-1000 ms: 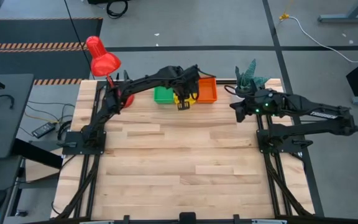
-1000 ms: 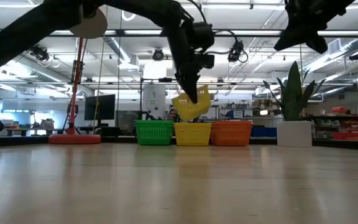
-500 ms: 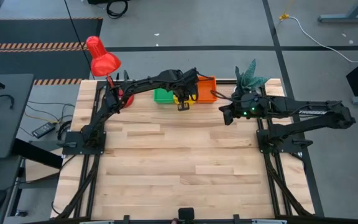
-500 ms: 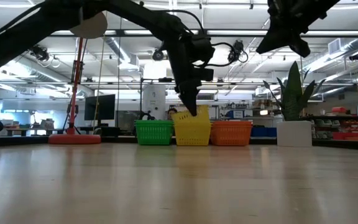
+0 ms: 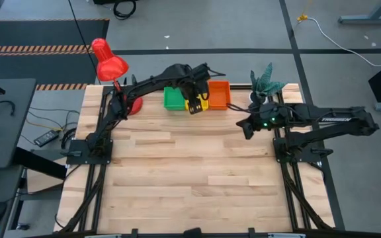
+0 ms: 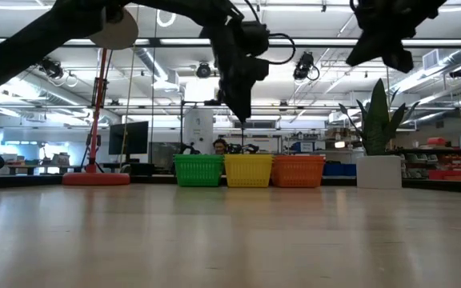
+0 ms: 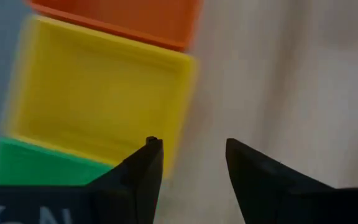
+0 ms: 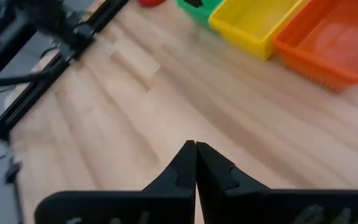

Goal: Stack baskets by color
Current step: Return to Home Position

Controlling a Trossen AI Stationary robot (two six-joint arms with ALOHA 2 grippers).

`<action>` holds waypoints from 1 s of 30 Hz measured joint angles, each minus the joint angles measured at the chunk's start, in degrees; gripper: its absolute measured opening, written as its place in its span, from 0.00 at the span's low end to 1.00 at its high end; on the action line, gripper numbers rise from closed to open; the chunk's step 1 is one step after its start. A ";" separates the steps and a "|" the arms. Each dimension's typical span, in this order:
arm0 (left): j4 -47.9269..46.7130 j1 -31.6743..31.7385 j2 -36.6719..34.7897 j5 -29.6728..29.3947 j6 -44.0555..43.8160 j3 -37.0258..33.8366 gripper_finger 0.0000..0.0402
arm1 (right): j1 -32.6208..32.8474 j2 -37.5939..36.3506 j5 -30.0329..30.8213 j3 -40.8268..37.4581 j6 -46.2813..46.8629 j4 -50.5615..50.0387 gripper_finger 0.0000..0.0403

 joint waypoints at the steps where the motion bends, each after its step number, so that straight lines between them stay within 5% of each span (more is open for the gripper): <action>1: -1.17 0.04 -0.15 3.18 -0.96 0.31 0.45 | 0.38 -0.76 -0.95 0.00 0.49 -1.01 0.02; 4: -1.76 -0.03 0.45 12.59 -2.61 -0.76 0.42 | 2.05 -2.23 -1.42 0.00 1.59 -2.99 0.02; 7: 3.34 -1.00 1.55 14.75 -3.91 -5.86 0.34 | 3.68 -2.60 -0.64 0.00 1.65 -3.31 0.02; 14: 17.14 -2.34 1.47 0.95 -5.22 -15.33 0.20 | 6.30 -3.19 -0.61 0.00 1.95 -4.42 0.02; 26: 4.47 -3.99 -0.07 0.72 -11.46 2.19 0.16 | 9.65 -20.45 -11.86 0.02 -1.20 -6.60 0.02; 30: 7.81 -6.17 -5.38 1.27 -12.85 0.02 0.17 | 9.65 -29.49 -10.34 -1.36 -6.27 -5.44 0.01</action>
